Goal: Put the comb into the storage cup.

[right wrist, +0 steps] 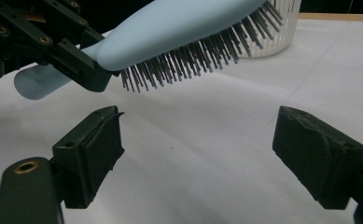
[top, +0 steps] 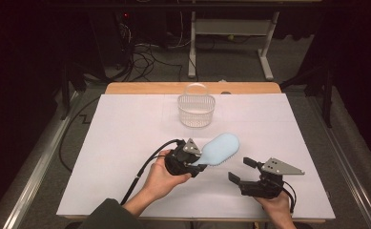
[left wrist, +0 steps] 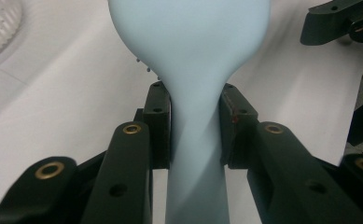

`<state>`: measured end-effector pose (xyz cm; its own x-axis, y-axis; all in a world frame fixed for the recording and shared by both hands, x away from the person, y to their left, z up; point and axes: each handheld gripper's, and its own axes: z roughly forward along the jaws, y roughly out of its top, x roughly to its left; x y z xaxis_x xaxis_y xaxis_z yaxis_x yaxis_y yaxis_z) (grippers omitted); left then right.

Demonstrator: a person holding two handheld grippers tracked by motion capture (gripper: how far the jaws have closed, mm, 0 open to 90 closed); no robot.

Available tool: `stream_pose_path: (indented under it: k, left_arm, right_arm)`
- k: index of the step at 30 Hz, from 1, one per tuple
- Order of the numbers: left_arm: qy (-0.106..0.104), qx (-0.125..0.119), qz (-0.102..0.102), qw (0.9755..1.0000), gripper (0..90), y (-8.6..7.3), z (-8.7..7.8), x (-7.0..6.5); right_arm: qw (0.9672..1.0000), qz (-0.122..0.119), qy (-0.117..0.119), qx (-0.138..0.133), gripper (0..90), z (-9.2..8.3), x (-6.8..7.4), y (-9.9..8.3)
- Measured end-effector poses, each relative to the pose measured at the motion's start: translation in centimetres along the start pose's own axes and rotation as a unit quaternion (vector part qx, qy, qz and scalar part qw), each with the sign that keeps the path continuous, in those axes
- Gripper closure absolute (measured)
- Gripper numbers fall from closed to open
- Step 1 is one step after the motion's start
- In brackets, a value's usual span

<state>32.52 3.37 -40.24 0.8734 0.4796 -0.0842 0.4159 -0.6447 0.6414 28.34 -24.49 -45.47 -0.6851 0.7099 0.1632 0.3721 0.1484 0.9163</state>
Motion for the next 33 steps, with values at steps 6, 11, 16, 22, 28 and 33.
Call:
stream_pose_path:
  k: [6, 11, 16, 22, 28, 33]
  left_arm:
    - [-0.004, -0.001, 0.002, 1.0, 69.1, 0.2, 0.3, -0.3]
    - [-0.005, 0.001, 0.005, 1.0, 69.2, 0.3, 0.5, -0.5]
    - [-0.007, -0.003, 0.004, 1.0, 69.1, 0.3, 0.6, -0.7]
    - [-0.01, 0.0, 0.008, 0.9999, 69.1, 0.4, 0.9, -0.9]
    - [-0.012, -0.001, 0.013, 0.9998, 69.2, 0.6, 1.0, -1.2]
    - [-0.015, -0.002, 0.015, 0.9998, 69.1, 0.8, 1.2, -1.4]
  right_arm:
    - [1.0, 0.003, 0.007, -0.003, 16.4, 0.4, 0.2, 0.2]
    - [0.9999, 0.004, 0.013, -0.002, 16.3, 0.8, 0.5, 0.4]
    - [0.9998, 0.009, 0.02, -0.001, 16.2, 1.1, 0.6, 0.6]
    - [0.9995, 0.016, 0.026, -0.002, 16.1, 1.5, 0.6, 0.7]
    - [0.9993, 0.023, 0.029, -0.004, 15.7, 1.8, 0.7, 0.9]
    - [0.9989, 0.036, 0.03, -0.007, 15.1, 1.9, 0.6, 1.1]
